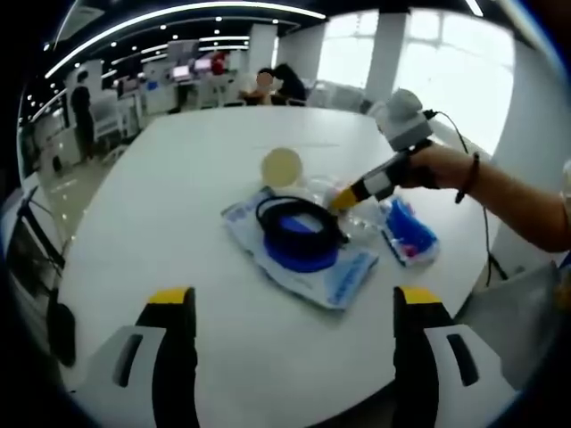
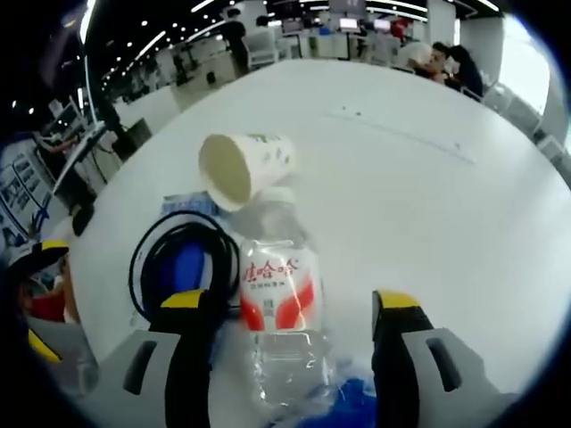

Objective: Arrange the tabletop items into an orderly group along one side of the table until the central work area is clear of visible clutter.

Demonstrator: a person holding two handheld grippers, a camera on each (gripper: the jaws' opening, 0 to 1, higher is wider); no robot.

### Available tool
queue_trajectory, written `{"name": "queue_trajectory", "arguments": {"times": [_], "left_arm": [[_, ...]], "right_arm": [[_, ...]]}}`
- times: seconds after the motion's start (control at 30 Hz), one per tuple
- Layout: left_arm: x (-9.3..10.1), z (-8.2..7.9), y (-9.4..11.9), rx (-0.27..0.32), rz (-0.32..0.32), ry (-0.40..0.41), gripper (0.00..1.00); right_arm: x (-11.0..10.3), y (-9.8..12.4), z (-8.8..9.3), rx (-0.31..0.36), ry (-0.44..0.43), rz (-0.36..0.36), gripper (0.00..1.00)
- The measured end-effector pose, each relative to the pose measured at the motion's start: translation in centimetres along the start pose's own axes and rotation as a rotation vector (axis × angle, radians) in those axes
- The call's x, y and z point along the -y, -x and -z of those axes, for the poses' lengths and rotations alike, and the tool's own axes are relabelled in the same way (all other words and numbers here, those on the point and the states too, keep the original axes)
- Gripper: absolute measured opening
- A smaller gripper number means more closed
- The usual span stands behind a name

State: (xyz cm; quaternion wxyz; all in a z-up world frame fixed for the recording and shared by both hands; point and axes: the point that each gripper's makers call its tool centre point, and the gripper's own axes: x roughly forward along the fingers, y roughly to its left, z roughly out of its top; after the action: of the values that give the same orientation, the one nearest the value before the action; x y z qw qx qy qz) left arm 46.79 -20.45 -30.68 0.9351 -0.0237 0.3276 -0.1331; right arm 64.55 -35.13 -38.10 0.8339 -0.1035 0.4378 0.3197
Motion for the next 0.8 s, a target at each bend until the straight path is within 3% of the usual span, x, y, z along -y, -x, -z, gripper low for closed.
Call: {"name": "queue_trajectory", "arguments": {"times": [0.47, 0.6, 0.8], "left_arm": [[0.1, 0.1, 0.1, -0.005, 0.002, -0.012, 0.87], [0.0, 0.0, 0.2, 0.0, -0.002, -0.013, 0.87], [0.3, -0.2, 0.2, 0.004, 0.007, -0.015, 0.86]], "right_arm": [[-0.5, -0.5, 0.0, -0.034, -0.022, 0.016, 0.58], [0.2, 0.0, -0.5, -0.021, 0.005, 0.051, 0.46], [0.3, -0.6, -0.2, -0.059, 0.005, 0.049, 0.49]]}}
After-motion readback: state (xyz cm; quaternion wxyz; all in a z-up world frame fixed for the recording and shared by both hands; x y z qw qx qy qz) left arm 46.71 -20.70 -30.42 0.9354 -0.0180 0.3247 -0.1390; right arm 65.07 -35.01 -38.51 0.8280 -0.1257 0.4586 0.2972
